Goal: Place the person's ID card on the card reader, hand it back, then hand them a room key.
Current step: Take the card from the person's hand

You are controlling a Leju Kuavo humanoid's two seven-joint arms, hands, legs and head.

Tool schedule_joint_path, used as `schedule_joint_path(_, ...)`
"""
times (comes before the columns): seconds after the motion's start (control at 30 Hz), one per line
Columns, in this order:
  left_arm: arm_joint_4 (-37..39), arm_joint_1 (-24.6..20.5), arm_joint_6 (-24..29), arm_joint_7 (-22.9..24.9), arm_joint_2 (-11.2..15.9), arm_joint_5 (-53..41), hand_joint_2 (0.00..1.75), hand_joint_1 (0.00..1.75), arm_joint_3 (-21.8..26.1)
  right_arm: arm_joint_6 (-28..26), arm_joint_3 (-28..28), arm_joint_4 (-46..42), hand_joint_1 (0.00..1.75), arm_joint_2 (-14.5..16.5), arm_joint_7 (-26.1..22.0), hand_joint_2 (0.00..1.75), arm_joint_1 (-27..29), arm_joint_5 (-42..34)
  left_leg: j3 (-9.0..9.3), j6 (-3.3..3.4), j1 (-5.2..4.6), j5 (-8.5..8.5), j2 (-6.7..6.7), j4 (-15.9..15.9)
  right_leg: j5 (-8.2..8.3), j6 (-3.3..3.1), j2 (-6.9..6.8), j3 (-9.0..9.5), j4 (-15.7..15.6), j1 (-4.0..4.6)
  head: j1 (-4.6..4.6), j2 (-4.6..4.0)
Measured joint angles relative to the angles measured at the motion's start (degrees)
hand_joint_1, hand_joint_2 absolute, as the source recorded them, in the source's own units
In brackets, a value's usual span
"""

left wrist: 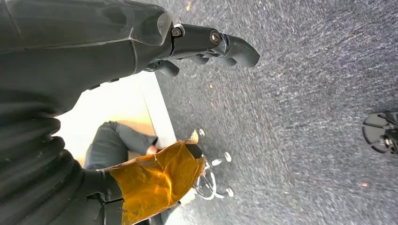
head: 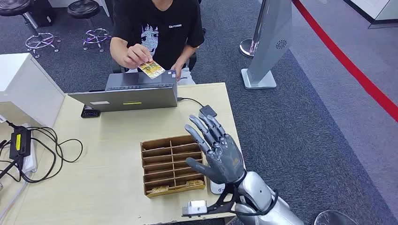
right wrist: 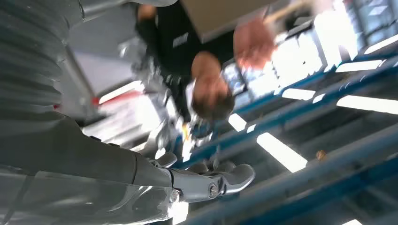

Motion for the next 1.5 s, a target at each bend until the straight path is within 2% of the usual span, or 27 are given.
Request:
schedule_joint_path(0.07, 0.0, 0.0, -0.1, 0.0, 0.0, -0.5, 1.75, 0.00, -0.3, -0.1, -1.4, 1.6, 0.00, 1.1, 1.1, 1.75, -2.0, 0.9, 0.00, 0.00, 0.00, 0.03, 0.00, 0.0, 0.03, 0.01, 0.00, 0.00, 0.0, 0.00, 0.01, 0.00)
schedule_joint_path(0.17, 0.0, -0.1, -0.4, 0.0, 0.0, -2.2, 1.75, 0.00, -1.4, -0.1, -5.8, 7.4, 0.00, 4.1, 4.4, 1.75, -8.3, 3.1, -0.01, -0.03, 0.00, 0.11, -0.01, 0.0, 0.14, 0.01, 0.01, 0.00, 0.0, 0.00, 0.02, 0.00)
schedule_joint_path(0.33, 0.0, -0.5, -0.8, 0.0, 0.0, -3.6, 1.75, 0.00, -3.0, -0.2, -11.2, 18.2, 0.00, 8.1, 6.1, 1.75, -18.0, 4.2, -0.02, -0.03, 0.00, 0.19, -0.08, 0.0, 0.20, 0.00, -0.02, 0.00, 0.0, 0.00, 0.02, 0.00)
schedule_joint_path(0.47, 0.0, -0.7, -0.9, 0.0, 0.0, -3.7, 1.75, 0.00, -3.8, -0.2, -12.8, 22.4, 0.00, 9.6, 6.4, 1.75, -20.7, 4.6, -0.05, -0.04, 0.00, 0.19, -0.11, 0.0, 0.19, 0.00, -0.04, -0.02, 0.0, 0.00, 0.02, 0.00)
schedule_joint_path(0.63, 0.0, -1.0, -1.2, 0.0, 0.0, -5.1, 1.75, 0.00, -4.7, -0.2, -14.1, 29.2, 0.00, 11.1, 10.4, 1.75, -25.0, 7.1, -0.09, -0.04, 0.00, 0.19, -0.11, 0.0, 0.19, 0.00, -0.03, -0.06, 0.0, 0.00, 0.02, 0.00)
schedule_joint_path(0.77, 0.0, -1.5, -1.5, 0.3, 0.0, -5.7, 1.75, 0.00, -5.4, -0.2, -15.0, 36.5, 1.63, 12.5, 10.0, 1.75, -28.9, 6.2, -0.07, -0.05, 0.00, 0.21, -0.11, 0.0, 0.21, 0.00, -0.03, -0.05, 0.0, 0.00, 0.02, 0.00)
schedule_joint_path(0.8, 0.0, -1.6, -1.5, 0.4, 0.0, -5.7, 1.75, 0.00, -5.5, -0.2, -15.2, 37.9, 1.68, 12.9, 9.4, 1.75, -29.3, 5.7, -0.07, -0.05, 0.00, 0.21, -0.10, 0.0, 0.22, -0.01, -0.03, -0.05, 0.0, 0.00, 0.02, 0.00)
schedule_joint_path(0.97, 0.0, -1.8, -1.6, 0.5, 0.0, -5.7, 1.75, 0.00, -5.6, -0.2, -15.8, 41.6, 1.73, 14.5, 7.1, 1.75, -29.7, 4.8, -0.09, -0.06, 0.00, 0.21, -0.11, 0.0, 0.22, -0.01, -0.03, -0.08, 0.0, 0.00, 0.01, 0.00)
schedule_joint_path(1.2, 0.0, -1.8, -1.4, 0.5, 0.0, -5.6, 1.75, 0.00, -5.6, -0.2, -15.9, 42.9, 1.74, 15.4, 6.3, 1.75, -29.5, 4.4, -0.17, -0.05, 0.00, 0.19, -0.12, 0.0, 0.19, 0.00, -0.04, -0.12, 0.0, 0.00, 0.02, 0.00)
schedule_joint_path(1.37, 0.0, -1.7, -1.1, 0.4, 0.0, -5.4, 1.75, 0.00, -5.6, -0.3, -16.1, 42.8, 1.64, 15.6, 3.1, 1.75, -29.1, 2.0, -0.16, -0.05, 0.00, 0.20, -0.12, 0.0, 0.19, 0.00, -0.05, -0.13, 0.0, 0.00, 0.01, 0.00)
schedule_joint_path(1.5, 0.0, -1.4, -0.9, -0.1, 0.0, -4.4, 1.75, 0.00, -5.6, 0.0, -15.9, 39.9, 1.73, 15.6, 0.1, 1.75, -26.4, -1.9, -0.15, -0.06, 0.01, 0.19, -0.12, 0.0, 0.18, 0.00, -0.05, -0.14, 0.0, 0.00, 0.02, 0.00)
